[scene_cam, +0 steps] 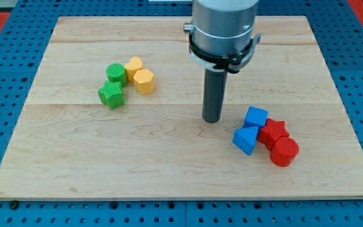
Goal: Move the green blocks into the yellow blocks
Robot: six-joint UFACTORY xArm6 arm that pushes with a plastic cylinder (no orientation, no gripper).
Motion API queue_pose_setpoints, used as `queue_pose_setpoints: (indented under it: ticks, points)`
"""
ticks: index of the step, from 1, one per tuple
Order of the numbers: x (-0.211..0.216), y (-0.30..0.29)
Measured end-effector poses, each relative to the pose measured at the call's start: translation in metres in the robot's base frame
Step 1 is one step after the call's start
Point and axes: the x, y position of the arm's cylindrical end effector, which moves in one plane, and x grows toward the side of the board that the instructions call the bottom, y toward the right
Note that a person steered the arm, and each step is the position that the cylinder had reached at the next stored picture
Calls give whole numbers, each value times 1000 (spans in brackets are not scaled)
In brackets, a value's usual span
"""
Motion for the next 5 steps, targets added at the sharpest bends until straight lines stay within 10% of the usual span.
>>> queue_pose_setpoints:
  ticks: [3,5]
  points:
    - [22,-156]
    - [-36,-161]
